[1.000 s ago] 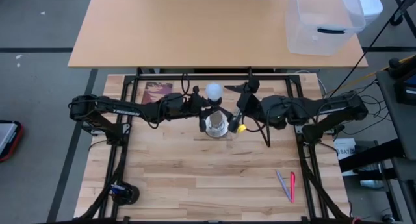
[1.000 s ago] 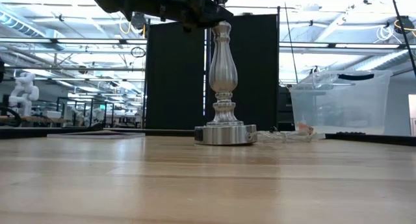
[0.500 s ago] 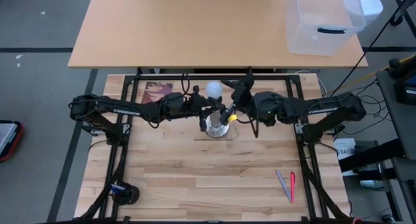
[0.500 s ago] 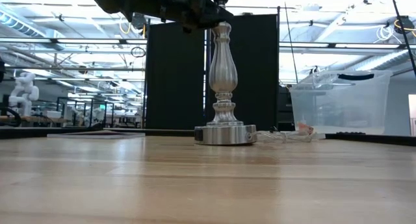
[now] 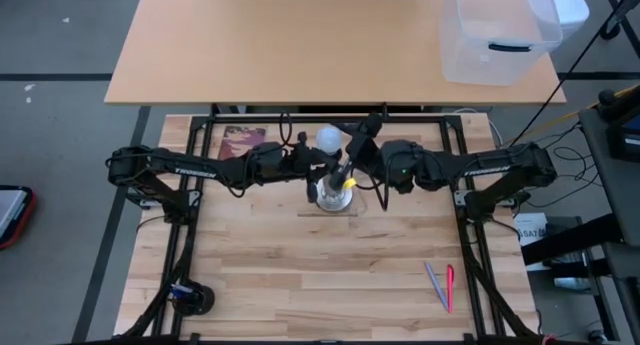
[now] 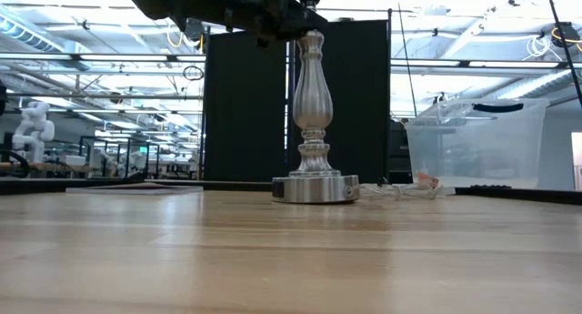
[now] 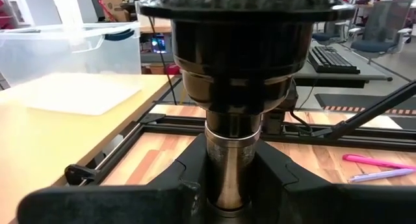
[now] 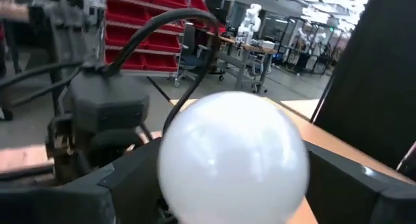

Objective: Screw lightbulb
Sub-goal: Remove the lightbulb from the lamp

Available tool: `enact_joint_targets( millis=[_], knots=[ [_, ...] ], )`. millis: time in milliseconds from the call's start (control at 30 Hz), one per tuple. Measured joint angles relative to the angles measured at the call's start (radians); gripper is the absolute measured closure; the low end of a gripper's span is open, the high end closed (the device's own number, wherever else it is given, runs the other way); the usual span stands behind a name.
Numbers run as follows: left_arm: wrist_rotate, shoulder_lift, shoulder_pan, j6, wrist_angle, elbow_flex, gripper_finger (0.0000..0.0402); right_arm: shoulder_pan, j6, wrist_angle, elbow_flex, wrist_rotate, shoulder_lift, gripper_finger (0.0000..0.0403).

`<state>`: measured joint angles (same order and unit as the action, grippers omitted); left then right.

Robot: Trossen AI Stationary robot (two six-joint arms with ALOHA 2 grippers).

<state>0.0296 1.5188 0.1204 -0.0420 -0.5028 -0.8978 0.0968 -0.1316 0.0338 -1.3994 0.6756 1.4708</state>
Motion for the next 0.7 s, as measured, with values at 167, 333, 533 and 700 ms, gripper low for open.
enact_joint_targets(
  millis=[167,333,533,700],
  knots=[
    [-0.049,0.0,0.001,-0.017,0.0,0.0,0.0329,-0.005,-0.064,-0.039,0.0,-0.045,-0.015,0.0117],
    [-0.091,0.0,0.002,-0.027,0.002,0.0,0.0329,-0.043,-0.086,-0.111,0.0,-0.225,-0.05,0.013],
    [-0.186,0.0,0.024,-0.036,-0.001,-0.001,0.0329,-0.121,-0.156,-0.182,0.0,-0.482,-0.098,0.0109],
    [-0.242,0.001,0.043,-0.035,-0.005,-0.002,0.0329,-0.199,-0.197,-0.21,0.0,-0.677,-0.116,0.0114]
  ],
)
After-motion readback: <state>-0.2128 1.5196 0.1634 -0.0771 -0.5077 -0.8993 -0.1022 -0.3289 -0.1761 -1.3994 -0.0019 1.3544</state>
